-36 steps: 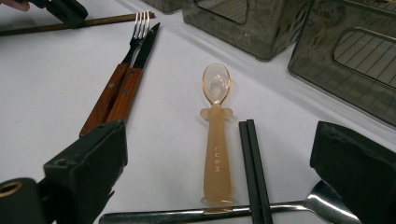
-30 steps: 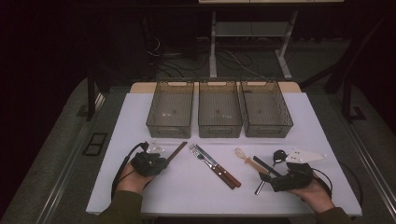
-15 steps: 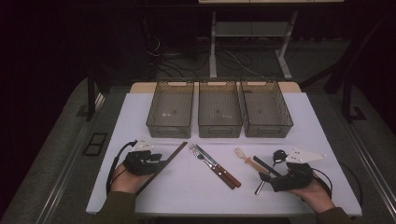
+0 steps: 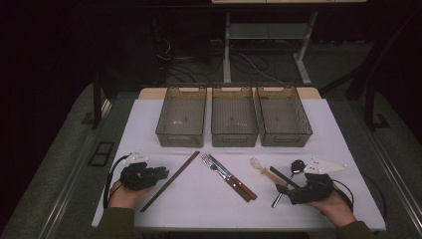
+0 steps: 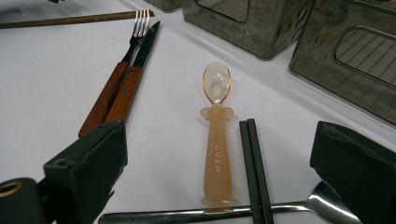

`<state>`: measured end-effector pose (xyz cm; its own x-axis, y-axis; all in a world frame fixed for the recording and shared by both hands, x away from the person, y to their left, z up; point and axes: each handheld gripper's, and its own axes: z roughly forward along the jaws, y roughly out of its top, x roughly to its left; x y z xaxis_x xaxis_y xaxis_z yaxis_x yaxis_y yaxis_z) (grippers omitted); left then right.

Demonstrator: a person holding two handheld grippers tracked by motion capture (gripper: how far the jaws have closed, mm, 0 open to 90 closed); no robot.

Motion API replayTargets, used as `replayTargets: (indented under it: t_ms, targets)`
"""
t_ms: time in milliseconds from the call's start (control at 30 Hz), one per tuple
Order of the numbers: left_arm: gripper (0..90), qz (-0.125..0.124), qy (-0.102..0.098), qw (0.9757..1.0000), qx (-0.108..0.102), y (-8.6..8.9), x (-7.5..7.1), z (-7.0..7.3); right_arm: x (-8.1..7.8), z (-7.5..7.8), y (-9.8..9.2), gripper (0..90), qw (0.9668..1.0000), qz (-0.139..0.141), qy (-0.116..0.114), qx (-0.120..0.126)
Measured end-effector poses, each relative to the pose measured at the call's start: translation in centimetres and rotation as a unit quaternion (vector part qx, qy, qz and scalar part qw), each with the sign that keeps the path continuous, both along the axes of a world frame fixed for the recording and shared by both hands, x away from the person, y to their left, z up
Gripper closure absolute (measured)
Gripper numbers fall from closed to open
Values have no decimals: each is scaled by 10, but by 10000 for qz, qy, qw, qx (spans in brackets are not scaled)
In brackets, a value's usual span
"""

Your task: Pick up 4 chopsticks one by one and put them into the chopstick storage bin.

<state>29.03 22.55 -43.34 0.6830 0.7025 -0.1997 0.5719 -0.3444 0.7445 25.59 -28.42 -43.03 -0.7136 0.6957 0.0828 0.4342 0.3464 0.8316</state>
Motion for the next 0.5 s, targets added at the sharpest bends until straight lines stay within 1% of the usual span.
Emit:
replayTargets:
  t_ms: [100,167,200,233,267,333,367,500]
  targets:
    - [775,-112,21,9999,31,-4,2,-2,0,0,0,42,10000,5,9,-1]
    - [783,-117,52,9999,27,-7,2,-4,0,0,0,42,10000,8,6,-2]
    - [785,-164,44,9998,69,-8,3,-4,1,0,0,42,10000,7,5,-6]
    - [787,-150,58,9998,83,-10,3,-5,1,0,0,42,10000,3,5,-5]
    - [789,-190,48,9997,150,-11,4,-5,1,0,0,42,10000,3,6,-7]
    - [795,-211,38,9995,219,-13,5,-6,1,0,0,42,10000,3,6,-6]
    - [798,-199,71,9996,209,-14,6,-7,1,0,0,42,10000,2,4,-6]
    - [803,-209,83,9994,281,-15,7,-8,0,0,0,42,10000,-5,27,-2]
